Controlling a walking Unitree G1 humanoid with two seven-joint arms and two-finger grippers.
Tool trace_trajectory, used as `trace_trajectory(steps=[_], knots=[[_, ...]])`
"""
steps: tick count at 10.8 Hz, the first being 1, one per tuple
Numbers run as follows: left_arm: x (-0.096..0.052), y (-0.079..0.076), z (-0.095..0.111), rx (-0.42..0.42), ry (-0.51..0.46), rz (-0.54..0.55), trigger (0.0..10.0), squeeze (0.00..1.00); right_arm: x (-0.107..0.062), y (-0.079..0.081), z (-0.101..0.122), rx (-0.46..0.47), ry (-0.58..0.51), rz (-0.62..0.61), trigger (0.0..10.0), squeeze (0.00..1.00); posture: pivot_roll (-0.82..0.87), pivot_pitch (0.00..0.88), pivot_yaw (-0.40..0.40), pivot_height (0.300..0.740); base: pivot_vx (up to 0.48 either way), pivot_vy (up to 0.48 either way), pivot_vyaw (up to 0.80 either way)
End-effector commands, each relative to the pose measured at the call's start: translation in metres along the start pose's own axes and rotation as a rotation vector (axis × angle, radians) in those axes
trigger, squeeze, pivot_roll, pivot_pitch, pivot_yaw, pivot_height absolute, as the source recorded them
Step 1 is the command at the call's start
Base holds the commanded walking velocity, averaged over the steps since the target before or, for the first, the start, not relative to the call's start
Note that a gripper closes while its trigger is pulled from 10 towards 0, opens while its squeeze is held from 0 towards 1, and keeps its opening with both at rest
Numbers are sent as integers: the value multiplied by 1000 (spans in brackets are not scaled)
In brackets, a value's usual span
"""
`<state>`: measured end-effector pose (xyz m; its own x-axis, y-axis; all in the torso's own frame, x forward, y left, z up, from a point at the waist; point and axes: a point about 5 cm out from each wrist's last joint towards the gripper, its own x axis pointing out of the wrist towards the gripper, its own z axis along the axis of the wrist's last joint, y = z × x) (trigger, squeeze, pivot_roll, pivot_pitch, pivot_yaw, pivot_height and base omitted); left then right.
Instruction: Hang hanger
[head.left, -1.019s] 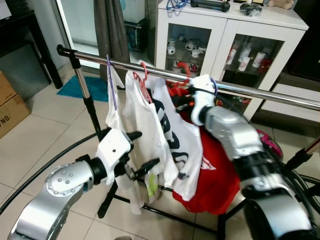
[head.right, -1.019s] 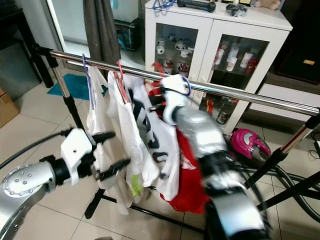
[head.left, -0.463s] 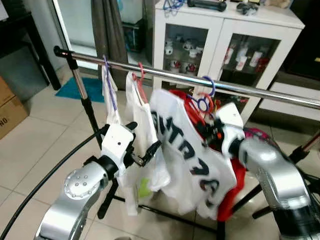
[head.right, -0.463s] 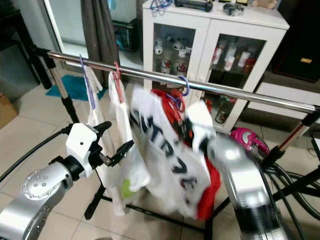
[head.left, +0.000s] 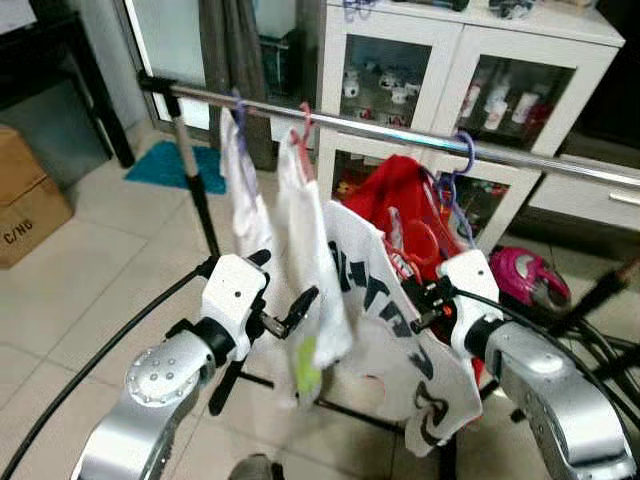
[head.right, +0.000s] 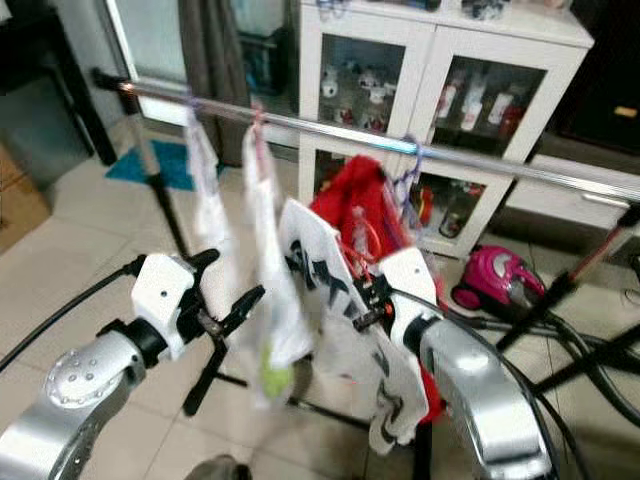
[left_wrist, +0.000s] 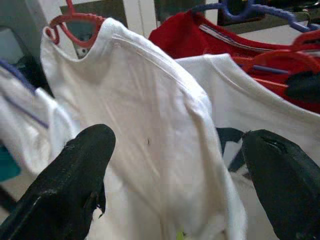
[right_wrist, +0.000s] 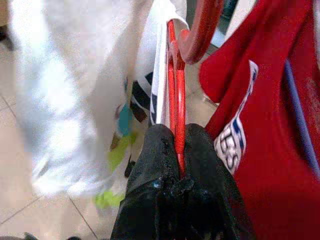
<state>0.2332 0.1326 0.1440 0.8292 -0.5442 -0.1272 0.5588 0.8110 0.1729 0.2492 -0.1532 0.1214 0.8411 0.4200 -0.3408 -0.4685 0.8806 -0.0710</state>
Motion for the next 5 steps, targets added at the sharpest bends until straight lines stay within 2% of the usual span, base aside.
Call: trace_trajectory(steps=[1,3,5], knots=[[-1,-1,1,7,-5,3,10000,0,-5,0,6,-12,-42,-20,10000,0,152,0,-11,740,-300,0,0],[-2,0,0,6,1,10,10000,0,-10,3,0,-22,-62,-34,10000,0,151,0,-15,740,-283,0,0],[-4,1,-3,5,13,18,10000,0,-14,7,-10,15,-47,-54,10000,0,148,0,-15,740,-257,0,0]])
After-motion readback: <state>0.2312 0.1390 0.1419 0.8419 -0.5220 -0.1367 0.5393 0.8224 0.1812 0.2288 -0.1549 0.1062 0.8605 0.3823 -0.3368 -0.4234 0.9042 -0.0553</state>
